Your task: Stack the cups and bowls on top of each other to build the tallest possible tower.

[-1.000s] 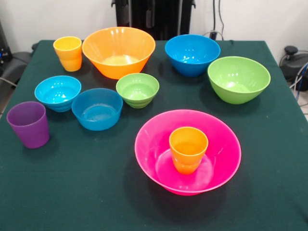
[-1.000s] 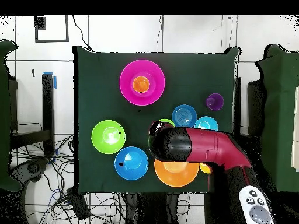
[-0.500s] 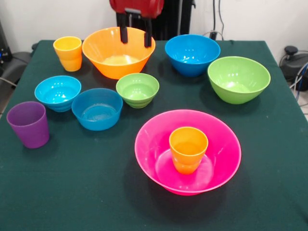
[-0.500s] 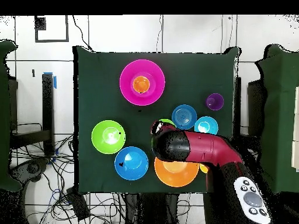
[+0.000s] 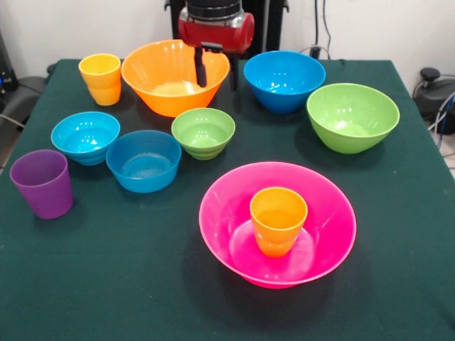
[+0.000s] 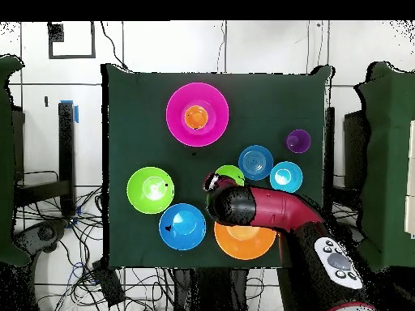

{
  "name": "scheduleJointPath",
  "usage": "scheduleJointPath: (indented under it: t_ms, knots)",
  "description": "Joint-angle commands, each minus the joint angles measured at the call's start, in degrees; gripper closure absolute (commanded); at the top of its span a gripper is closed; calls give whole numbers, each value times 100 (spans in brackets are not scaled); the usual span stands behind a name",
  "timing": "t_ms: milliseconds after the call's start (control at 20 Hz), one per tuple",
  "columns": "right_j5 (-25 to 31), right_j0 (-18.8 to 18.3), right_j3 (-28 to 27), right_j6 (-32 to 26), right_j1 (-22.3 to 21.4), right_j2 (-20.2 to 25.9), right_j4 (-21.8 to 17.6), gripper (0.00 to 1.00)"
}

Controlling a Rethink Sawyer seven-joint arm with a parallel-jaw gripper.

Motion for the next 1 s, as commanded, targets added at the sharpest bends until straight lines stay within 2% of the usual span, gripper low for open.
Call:
scheduleJointPath:
  t_ms: [50, 650, 1000]
  knots:
    - [-58, 6, 129, 487, 540, 385, 207, 0]
    - [267, 251, 119, 504, 186, 167, 197, 0]
    - [692, 131, 362, 383, -295, 283, 370, 0]
